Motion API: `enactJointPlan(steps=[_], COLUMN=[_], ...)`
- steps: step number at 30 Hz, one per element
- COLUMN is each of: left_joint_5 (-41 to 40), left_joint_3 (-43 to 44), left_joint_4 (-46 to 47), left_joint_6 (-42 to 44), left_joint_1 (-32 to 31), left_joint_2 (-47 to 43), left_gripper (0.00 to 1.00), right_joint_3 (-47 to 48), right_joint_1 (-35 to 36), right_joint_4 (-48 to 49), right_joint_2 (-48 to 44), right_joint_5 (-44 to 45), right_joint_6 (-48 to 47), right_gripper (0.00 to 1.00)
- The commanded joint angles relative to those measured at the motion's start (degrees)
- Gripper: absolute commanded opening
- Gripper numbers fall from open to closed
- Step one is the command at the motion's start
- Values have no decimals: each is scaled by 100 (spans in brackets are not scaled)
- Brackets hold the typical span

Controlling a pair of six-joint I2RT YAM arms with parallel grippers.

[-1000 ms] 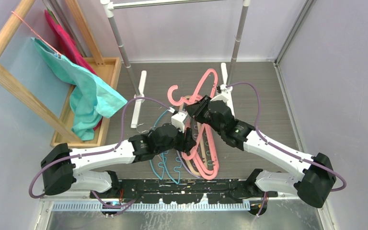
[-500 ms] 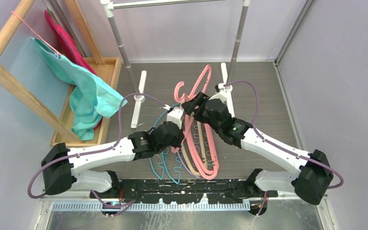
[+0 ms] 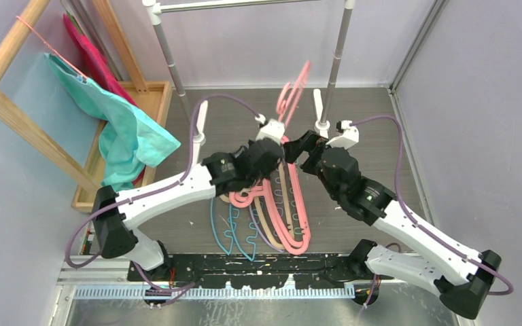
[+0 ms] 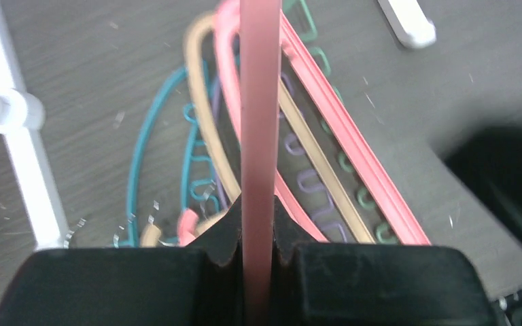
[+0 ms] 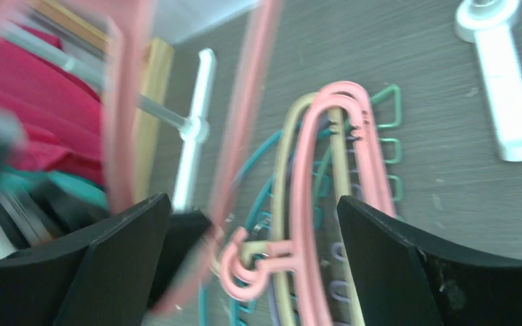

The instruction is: Organize the hangers

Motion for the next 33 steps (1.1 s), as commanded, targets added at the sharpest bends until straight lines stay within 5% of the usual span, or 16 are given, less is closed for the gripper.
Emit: enactJointPlan(steps=[1,7,20,33], left_joint_5=[-331,-48,297,1588], left_joint_3=[918,1908,4031,5926], left_joint_4=[-7,-203,-692,-2260], left_joint_6=[102,369,982,483], left_joint_1=[758,1161,1435,2253], left_joint_2=[117,707,1526,2239], left_gripper=[0,0,0,0], right_joint_3=[-127,-101,-12,-61], right_joint_1=[96,97,97,103], right_joint_4=[-969,-731,-476,-401], right_joint_2=[-548,-1053,-512,-475], right_joint_5=[443,761,1016,1234], right_joint_6=[-818,-1195,-1382,-1400], right_gripper=[100,100,100,100])
